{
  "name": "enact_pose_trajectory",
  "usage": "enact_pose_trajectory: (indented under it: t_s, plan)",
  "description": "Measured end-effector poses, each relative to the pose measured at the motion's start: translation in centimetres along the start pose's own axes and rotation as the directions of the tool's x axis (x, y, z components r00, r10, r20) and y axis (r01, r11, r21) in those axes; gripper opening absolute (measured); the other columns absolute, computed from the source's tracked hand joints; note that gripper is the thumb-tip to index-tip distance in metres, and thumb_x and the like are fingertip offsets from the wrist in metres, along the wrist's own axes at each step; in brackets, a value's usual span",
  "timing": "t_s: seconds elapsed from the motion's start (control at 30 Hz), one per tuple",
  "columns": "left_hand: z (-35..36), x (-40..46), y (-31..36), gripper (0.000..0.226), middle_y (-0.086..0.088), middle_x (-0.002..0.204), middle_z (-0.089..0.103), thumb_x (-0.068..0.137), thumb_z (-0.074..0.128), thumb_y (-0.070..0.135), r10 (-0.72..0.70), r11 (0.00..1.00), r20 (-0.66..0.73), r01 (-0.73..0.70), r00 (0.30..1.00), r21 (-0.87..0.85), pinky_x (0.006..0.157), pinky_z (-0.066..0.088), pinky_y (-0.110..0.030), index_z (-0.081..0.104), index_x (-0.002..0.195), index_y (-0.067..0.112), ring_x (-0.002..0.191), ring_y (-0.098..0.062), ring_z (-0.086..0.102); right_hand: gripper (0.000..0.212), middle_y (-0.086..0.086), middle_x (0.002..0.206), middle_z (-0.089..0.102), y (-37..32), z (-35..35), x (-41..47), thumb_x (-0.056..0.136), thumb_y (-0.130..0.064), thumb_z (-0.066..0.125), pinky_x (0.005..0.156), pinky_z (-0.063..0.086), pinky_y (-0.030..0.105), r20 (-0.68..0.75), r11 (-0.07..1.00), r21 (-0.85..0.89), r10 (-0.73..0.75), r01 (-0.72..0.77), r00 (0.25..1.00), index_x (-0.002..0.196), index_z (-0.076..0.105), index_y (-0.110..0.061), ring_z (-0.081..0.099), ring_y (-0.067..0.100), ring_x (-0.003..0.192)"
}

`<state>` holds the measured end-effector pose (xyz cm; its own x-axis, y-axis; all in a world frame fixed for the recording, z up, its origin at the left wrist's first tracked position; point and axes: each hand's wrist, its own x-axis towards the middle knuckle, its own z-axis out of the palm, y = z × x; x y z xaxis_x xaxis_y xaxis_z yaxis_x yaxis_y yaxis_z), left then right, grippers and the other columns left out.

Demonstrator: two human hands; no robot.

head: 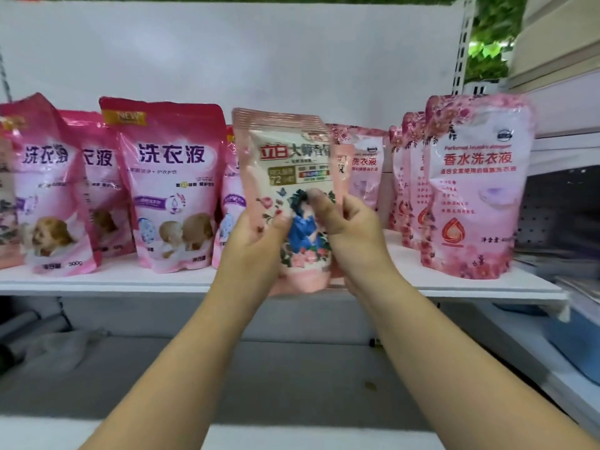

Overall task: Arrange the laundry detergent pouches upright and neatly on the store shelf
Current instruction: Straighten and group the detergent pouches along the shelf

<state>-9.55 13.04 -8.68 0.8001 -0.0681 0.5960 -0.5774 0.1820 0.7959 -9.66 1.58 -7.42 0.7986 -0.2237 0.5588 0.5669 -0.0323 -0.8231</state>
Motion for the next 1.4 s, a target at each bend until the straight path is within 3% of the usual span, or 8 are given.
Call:
enact_pose_trajectory:
  t_s: [0.13, 0.33, 0.5, 0.67, 0.87, 0.93, 1.1, 1.4]
  plan:
    - [-1.8, 0.8, -0.7, 0.018, 0.008, 0.081, 0.073, 0.093, 0.050, 0.012, -0.081, 0.993, -0.085, 0.073, 0.993, -0.095, 0.078, 0.055, -0.039, 0.059, 0.087, 0.027, 0.081, -0.012, 0.069, 0.036, 0.003, 0.072, 0.065, -0.6, -0.8, 1.7, 0.074, -0.046, 0.061, 0.073, 0.052, 0.035, 0.011, 0.995, -0.016, 0.104, -0.103, 0.995, 0.072, 0.061, -0.010, 0.060, 0.020, 0.071]
    - [-4.1, 1.5, -1.9, 0.018, 0.011, 0.073, 0.072, 0.095, 0.049, 0.015, -0.098, 0.990, -0.246, 0.070, 0.964, -0.120, 0.066, 0.058, -0.038, 0.059, 0.088, 0.027, 0.071, -0.009, 0.070, 0.071, 0.009, 0.138, 0.043, 1.5, -2.9, 8.0, 0.079, -0.044, 0.066, 0.101, 0.035, 0.042, -0.217, 0.912, -0.297, 0.223, -0.282, 0.950, 0.136, 0.033, -0.016, 0.045, 0.027, 0.121]
    - [-4.6, 1.4, -2.8, 0.012, 0.007, 0.081, 0.074, 0.088, 0.055, 0.016, -0.081, 0.976, -0.257, 0.025, 0.963, -0.216, 0.064, 0.059, -0.036, 0.060, 0.094, 0.025, 0.077, -0.013, 0.071, 0.040, 0.003, 0.106, 0.059, 4.0, -2.2, 8.3, 0.087, -0.030, 0.062, 0.081, 0.035, 0.025, -0.086, 0.872, -0.400, 0.269, -0.281, 0.959, 0.122, 0.054, -0.011, 0.053, 0.017, 0.098]
    - [-4.4, 0.7, -2.6, 0.041, 0.000, 0.098, 0.071, 0.075, 0.073, 0.024, 0.016, 0.985, -0.298, -0.066, 0.955, -0.160, 0.082, 0.055, -0.048, 0.056, 0.111, 0.016, 0.093, -0.018, 0.068, 0.032, 0.014, 0.104, 0.065, 2.9, -3.1, 6.9, 0.089, -0.026, 0.060, 0.073, 0.042, 0.029, -0.271, 0.838, -0.468, 0.168, -0.282, 0.948, 0.110, 0.063, -0.003, 0.058, 0.025, 0.086]
    - [-3.9, -0.3, -2.6, 0.051, 0.014, 0.093, 0.072, 0.067, 0.068, 0.028, 0.084, 0.957, -0.300, -0.161, 0.950, -0.243, 0.076, 0.057, -0.045, 0.055, 0.116, 0.038, 0.092, -0.012, 0.068, 0.010, -0.006, 0.070, 0.072, 0.3, -4.0, -0.6, 0.084, -0.016, 0.066, 0.058, 0.058, 0.032, -0.289, 0.962, 0.228, 0.217, -0.154, 0.932, 0.077, 0.060, -0.021, 0.071, 0.016, 0.071]
    - [-3.8, -1.3, -2.4, 0.072, 0.009, 0.092, 0.073, 0.057, 0.071, 0.032, 0.070, 0.912, -0.372, -0.210, 0.926, -0.352, 0.070, 0.058, -0.037, 0.051, 0.125, 0.023, 0.090, -0.014, 0.069, 0.012, -0.007, 0.064, 0.071, -0.5, -3.5, -2.3, 0.083, -0.011, 0.065, 0.049, 0.056, 0.034, -0.220, 0.925, 0.364, 0.202, -0.111, 0.954, 0.075, 0.060, -0.019, 0.071, 0.014, 0.063]
    - [-5.8, -3.3, -1.4, 0.029, 0.003, 0.091, 0.074, 0.062, 0.071, 0.025, 0.036, 0.930, -0.420, -0.184, 0.907, -0.319, 0.077, 0.056, -0.046, 0.068, 0.091, 0.023, 0.091, -0.018, 0.069, 0.012, -0.003, 0.068, 0.072, -0.9, 0.5, -4.6, 0.078, -0.006, 0.069, 0.068, 0.058, 0.033, -0.114, 0.918, 0.382, 0.160, -0.105, 0.981, 0.075, 0.063, -0.016, 0.071, 0.013, 0.071]
    - [-18.1, -5.5, 1.8, 0.041, 0.003, 0.094, 0.073, 0.074, 0.072, 0.020, 0.062, 0.969, -0.448, -0.162, 0.892, -0.188, 0.061, 0.058, -0.037, 0.058, 0.112, 0.020, 0.086, -0.017, 0.070, 0.016, -0.004, 0.065, 0.072, -0.6, 13.3, -8.0, 0.079, 0.000, 0.065, 0.061, 0.058, 0.028, 0.012, 0.894, 0.432, 0.130, -0.122, 0.992, 0.073, 0.063, -0.015, 0.070, 0.011, 0.064]
